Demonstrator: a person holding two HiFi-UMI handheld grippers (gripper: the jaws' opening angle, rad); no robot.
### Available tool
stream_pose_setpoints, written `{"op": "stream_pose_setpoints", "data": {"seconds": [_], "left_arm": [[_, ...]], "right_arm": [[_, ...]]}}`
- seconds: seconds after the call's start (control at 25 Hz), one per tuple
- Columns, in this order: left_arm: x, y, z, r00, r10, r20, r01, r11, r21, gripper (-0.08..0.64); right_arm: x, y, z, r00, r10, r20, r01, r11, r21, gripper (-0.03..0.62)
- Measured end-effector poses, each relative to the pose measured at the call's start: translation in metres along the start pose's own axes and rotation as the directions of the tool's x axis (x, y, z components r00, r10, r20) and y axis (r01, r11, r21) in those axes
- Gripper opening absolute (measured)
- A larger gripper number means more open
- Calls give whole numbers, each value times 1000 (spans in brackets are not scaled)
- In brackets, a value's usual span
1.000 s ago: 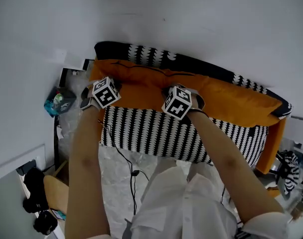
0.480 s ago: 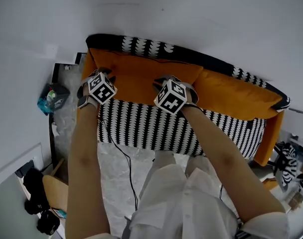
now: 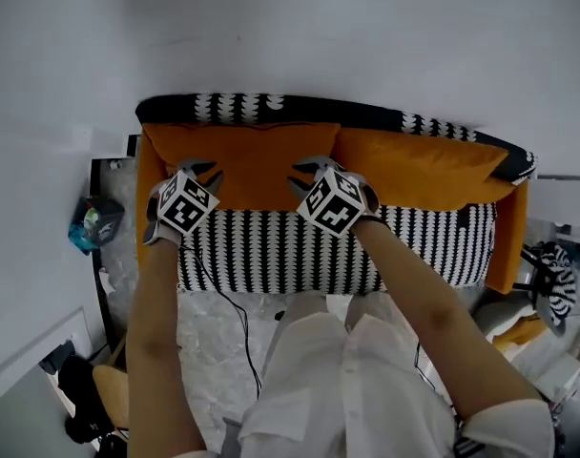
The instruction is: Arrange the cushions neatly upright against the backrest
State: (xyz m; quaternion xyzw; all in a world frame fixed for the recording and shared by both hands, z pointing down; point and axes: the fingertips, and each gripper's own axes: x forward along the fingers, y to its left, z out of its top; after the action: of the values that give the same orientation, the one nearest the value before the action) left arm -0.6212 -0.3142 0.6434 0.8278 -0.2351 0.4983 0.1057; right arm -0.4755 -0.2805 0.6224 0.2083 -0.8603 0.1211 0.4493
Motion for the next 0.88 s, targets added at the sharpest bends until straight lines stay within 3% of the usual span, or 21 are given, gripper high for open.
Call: {"op": "stream_pose_setpoints", "data": {"seconds": [0.24, 0.52, 0.6, 0.72, 0.88], "left_arm": [[-3, -81, 79, 992, -100, 79, 95, 994, 60, 86], [26, -175, 169, 985, -152, 78, 133, 970, 204, 86], [37, -198, 196, 985, -155, 77, 133, 962, 237, 110], [56, -224, 230, 987, -149, 64, 125, 952, 278, 213], [88, -246, 261, 991, -125, 45, 104, 942, 320, 253]], "right_arm": [[-78, -11, -51, 997, -63, 41, 61, 997, 56, 105], [-177, -54, -171, 986, -166, -4, 166, 982, 89, 143], [-207, -74, -208, 979, -201, -25, 203, 977, 66, 151], [-243, -102, -254, 966, -250, -70, 249, 968, -14, 170], [-274, -134, -297, 949, -291, -120, 277, 954, -115, 196]]}}
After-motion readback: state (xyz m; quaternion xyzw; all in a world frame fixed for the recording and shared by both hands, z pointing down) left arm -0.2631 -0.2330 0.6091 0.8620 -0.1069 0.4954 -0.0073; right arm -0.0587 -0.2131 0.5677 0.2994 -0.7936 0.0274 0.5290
